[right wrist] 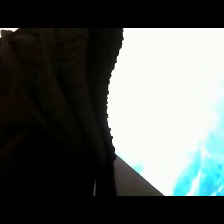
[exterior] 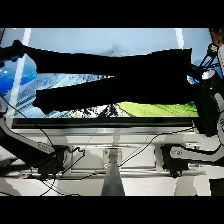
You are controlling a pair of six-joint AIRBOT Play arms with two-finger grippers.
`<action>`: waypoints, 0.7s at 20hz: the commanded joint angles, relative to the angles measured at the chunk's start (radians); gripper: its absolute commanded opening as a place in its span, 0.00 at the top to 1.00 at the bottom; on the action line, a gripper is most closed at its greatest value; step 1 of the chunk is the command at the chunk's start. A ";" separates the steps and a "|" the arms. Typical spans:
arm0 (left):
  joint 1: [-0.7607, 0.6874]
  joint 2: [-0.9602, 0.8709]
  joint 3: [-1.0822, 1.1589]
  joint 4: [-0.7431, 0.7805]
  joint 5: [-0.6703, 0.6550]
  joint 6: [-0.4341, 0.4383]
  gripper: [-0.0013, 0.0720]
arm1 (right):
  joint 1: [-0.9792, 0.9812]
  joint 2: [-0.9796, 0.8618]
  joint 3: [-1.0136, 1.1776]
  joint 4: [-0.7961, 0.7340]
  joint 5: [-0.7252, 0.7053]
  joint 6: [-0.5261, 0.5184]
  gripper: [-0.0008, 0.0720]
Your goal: Fold the clothes and pants, and hang the long-sleeved shirts on hangers.
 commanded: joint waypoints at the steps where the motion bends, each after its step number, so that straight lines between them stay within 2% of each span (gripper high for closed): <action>1: -0.056 -0.051 0.001 0.003 0.129 0.000 0.76 | 0.022 -0.039 0.002 0.027 -0.113 -0.009 0.81; 2: -0.063 -0.051 0.001 0.003 0.137 0.001 0.15 | 0.026 -0.042 0.002 0.024 -0.126 -0.013 0.43; 3: -0.064 -0.049 0.002 0.003 0.135 0.000 0.00 | 0.028 -0.041 0.002 0.019 -0.142 -0.012 0.20; 7: -0.021 -0.006 0.002 0.004 0.011 0.000 0.01 | 0.028 -0.016 0.002 -0.007 -0.144 -0.012 0.19; 9: 0.034 0.030 0.002 0.044 -0.126 -0.031 0.03 | 0.028 0.012 0.002 -0.023 -0.138 -0.012 0.20; 10: 0.063 0.049 0.002 0.114 -0.204 -0.088 0.14 | 0.028 0.028 0.002 -0.025 -0.130 -0.012 0.20; 11: 0.095 0.068 0.002 0.204 -0.299 -0.136 0.34 | 0.028 0.046 0.002 -0.033 -0.117 -0.012 0.20; 13: 0.158 0.100 0.001 0.358 -0.516 -0.150 0.98 | 0.028 0.080 0.002 -0.071 -0.082 -0.012 0.20; 14: 0.187 0.114 0.001 0.393 -0.608 -0.145 0.97 | 0.028 0.096 0.002 -0.092 -0.064 -0.012 0.20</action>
